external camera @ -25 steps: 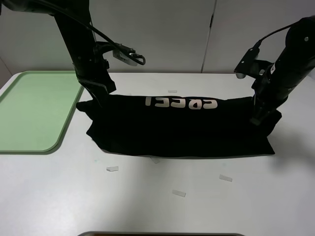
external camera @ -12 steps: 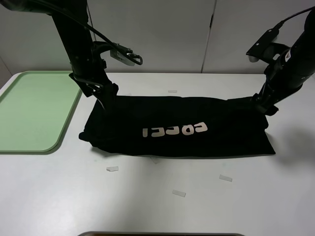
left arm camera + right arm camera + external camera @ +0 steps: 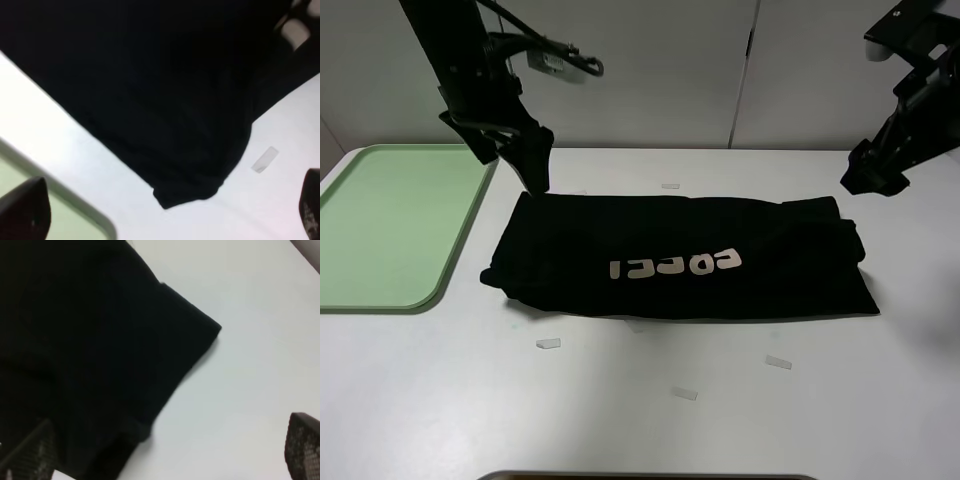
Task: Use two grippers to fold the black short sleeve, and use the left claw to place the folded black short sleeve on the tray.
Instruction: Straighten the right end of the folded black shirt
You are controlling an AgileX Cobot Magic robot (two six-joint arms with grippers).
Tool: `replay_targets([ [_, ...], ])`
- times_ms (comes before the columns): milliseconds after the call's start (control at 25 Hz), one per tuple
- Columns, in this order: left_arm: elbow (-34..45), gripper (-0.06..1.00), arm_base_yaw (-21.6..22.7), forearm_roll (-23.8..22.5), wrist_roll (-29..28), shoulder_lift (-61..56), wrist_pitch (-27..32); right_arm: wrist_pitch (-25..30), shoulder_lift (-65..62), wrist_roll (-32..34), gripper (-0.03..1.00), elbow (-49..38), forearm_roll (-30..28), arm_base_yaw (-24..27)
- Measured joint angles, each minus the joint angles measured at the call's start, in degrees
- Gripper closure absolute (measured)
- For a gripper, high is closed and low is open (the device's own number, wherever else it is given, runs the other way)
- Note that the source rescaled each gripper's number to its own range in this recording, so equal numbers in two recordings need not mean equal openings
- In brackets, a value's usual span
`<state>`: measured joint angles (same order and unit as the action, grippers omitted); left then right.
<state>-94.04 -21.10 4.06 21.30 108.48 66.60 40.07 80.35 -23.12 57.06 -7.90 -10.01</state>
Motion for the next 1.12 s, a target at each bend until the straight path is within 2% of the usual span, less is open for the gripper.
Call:
replay_targets([
  [240, 0.0, -0.05, 0.0, 0.0, -1.1, -7.9, 0.2, 0.3, -0.4, 0.0, -0.03, 0.0, 3.7, 0.0],
  [560, 1.9, -0.05, 0.0, 0.0, -3.5, -24.6, 0.3, 0.3, -0.4, 0.2, -0.03, 0.0, 9.4, 0.0],
  [840, 12.1, -0.05, 0.0, -1.9, -5.5, -41.0, 0.2, -0.6, -0.4, 0.2, -0.03, 0.0, 11.1, 0.0],
  [960, 18.0, -0.05, 0.0, -4.1, -6.8, -48.7, 0.2, -1.2, -0.4, 0.2, -0.03, 0.0, 12.3, 0.0],
  [1120, 27.4, -0.05, 0.0, -4.1, -8.0, -59.3, 0.1, -1.6, -0.4, 0.2, -0.03, 0.0, 13.3, 0.0],
])
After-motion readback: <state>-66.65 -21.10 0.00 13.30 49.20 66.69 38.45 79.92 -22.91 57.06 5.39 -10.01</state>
